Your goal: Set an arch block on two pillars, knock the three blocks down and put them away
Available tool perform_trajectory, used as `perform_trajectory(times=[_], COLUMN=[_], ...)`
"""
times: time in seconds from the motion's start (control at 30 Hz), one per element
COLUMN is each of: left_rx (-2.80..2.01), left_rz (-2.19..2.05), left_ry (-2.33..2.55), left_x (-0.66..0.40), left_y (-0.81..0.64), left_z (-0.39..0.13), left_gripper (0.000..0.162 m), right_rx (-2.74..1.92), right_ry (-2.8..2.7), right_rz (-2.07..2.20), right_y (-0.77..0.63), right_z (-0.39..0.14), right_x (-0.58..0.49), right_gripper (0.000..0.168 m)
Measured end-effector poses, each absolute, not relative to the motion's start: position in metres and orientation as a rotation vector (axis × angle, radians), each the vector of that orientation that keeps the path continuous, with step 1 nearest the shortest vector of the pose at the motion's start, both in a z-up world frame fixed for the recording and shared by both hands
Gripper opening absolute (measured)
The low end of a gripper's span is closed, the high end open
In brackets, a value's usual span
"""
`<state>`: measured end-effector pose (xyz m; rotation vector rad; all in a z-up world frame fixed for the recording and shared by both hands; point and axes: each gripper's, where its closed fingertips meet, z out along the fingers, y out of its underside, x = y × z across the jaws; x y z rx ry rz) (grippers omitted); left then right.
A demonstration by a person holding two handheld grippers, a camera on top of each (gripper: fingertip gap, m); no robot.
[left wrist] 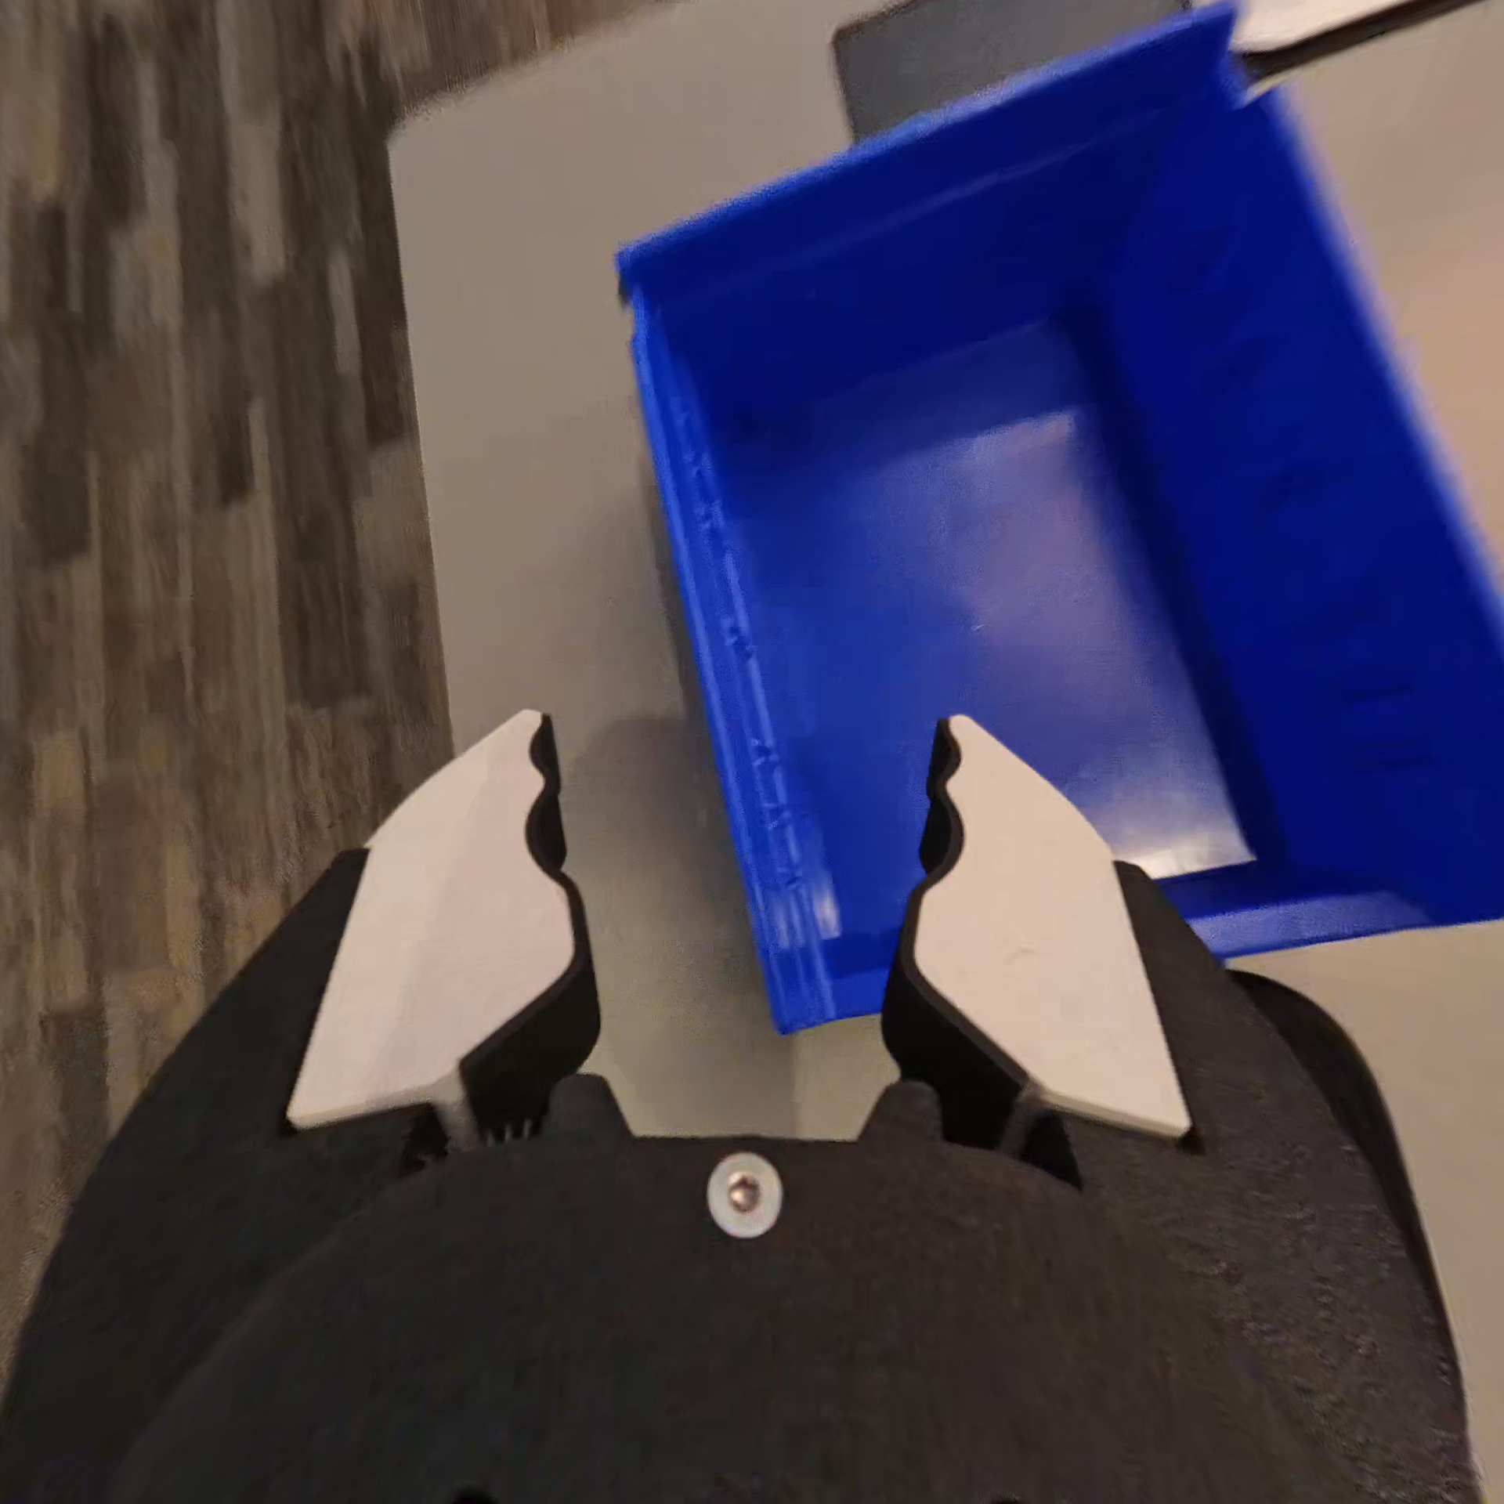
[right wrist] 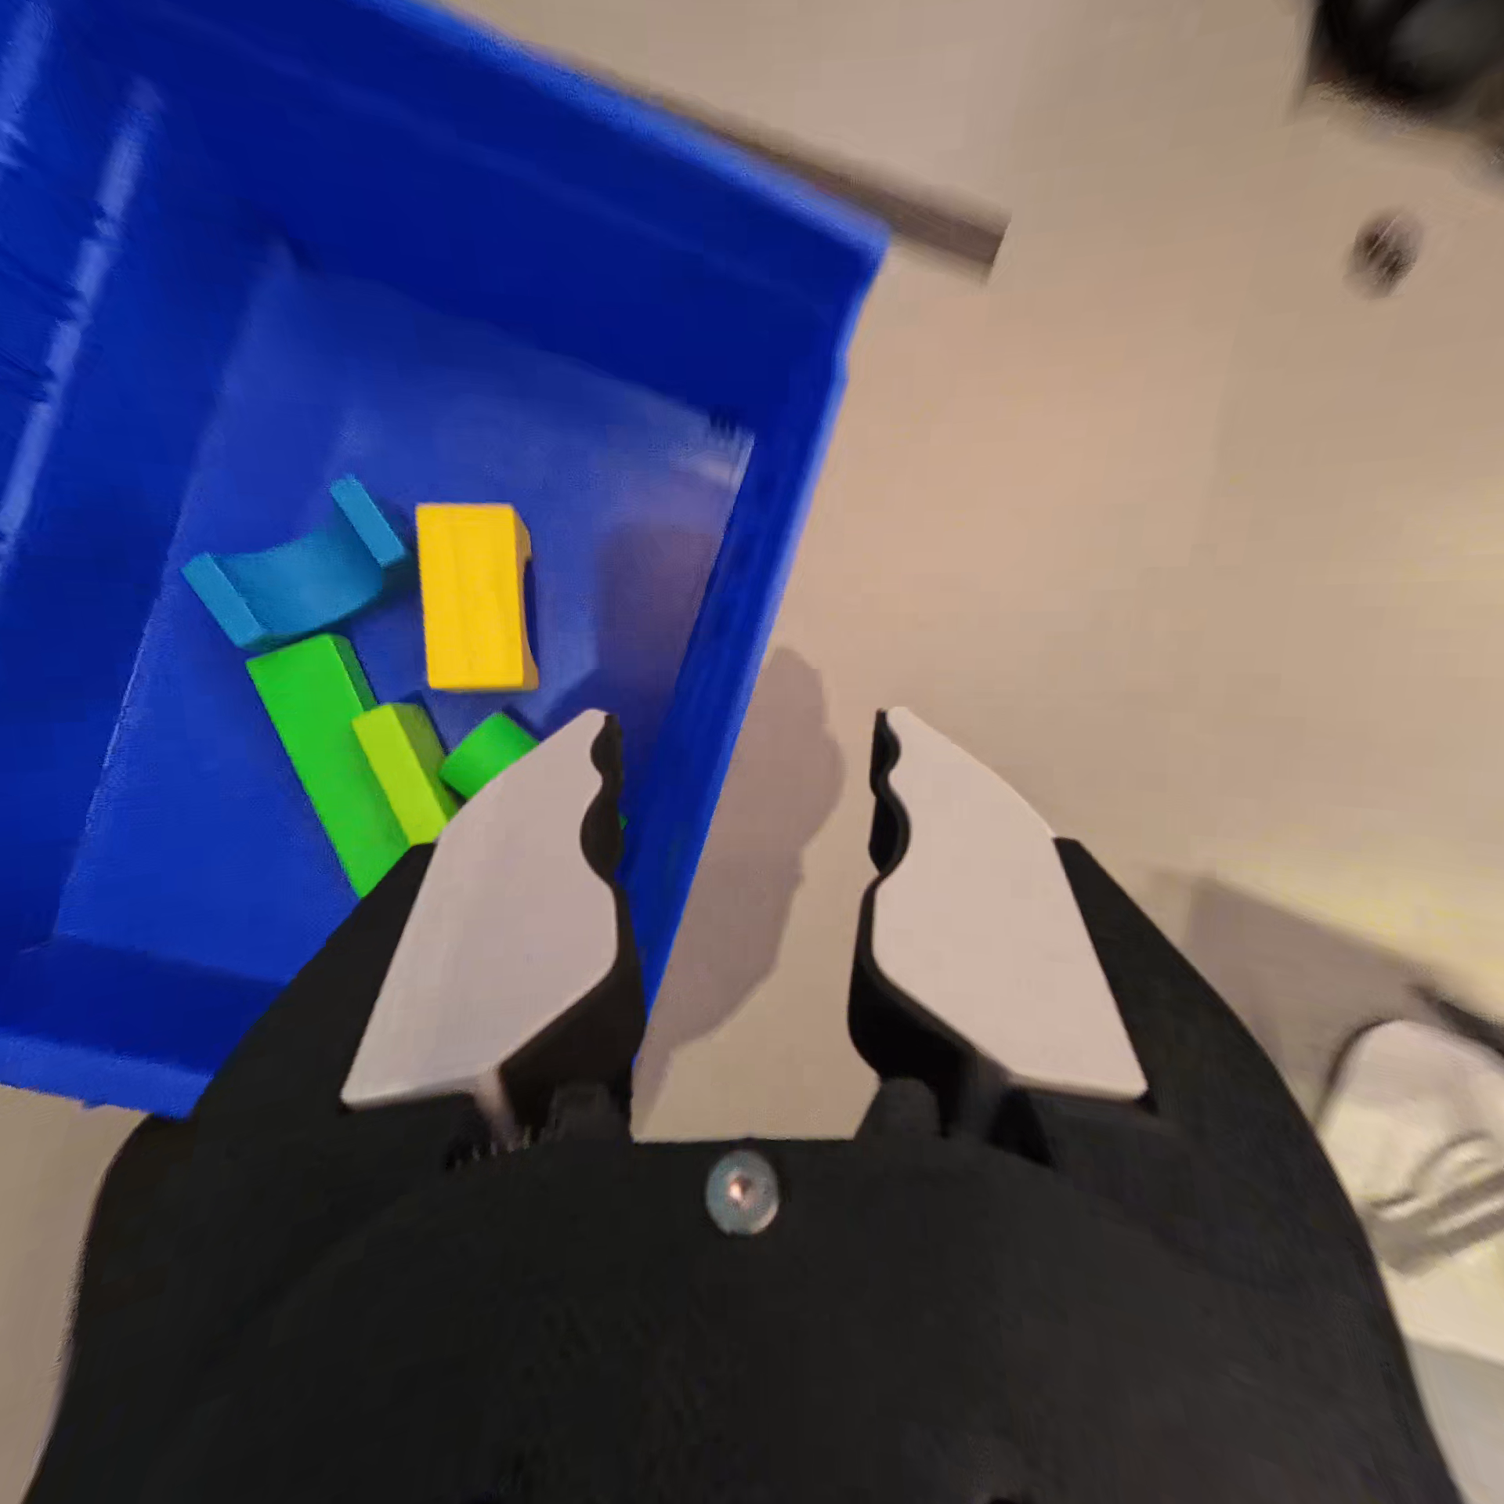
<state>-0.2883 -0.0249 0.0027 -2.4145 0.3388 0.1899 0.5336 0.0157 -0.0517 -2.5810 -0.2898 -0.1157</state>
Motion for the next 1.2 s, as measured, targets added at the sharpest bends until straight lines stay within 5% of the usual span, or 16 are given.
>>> perform_trajectory(times=[0.3, 0.4, 0.53, 0.67, 1.2], left_rx=[-2.716, -2.878, -2.900, -2.900, -2.764], left_rz=[-0.024, 0.068, -0.012, -0.147, -0.149], left_ry=[0.169, 0.190, 0.214, 0.210, 0.424], left_x=[-0.315, -0.324, -0.309, -0.291, -0.116], left_y=[-0.035, -0.049, -0.047, -0.044, -0.033], left_z=[-0.089, -0.118, -0.128, -0.127, -0.129], left_gripper=[0.081, 0.063, 0.022, 0.008, 0.018], right_rx=[-2.853, -2.907, -2.943, -2.943, -2.921], right_ry=[-0.061, -0.084, -0.066, -0.041, -0.284], right_rz=[0.178, 0.297, 0.307, 0.305, 0.383], right_y=[-0.010, -0.015, -0.015, -0.015, -0.009], right_z=[-0.124, -0.125, -0.125, -0.125, -0.124], right_x=[0.531, 0.518, 0.518, 0.517, 0.363], right_gripper=[0.036, 0.009, 0.008, 0.007, 0.006])
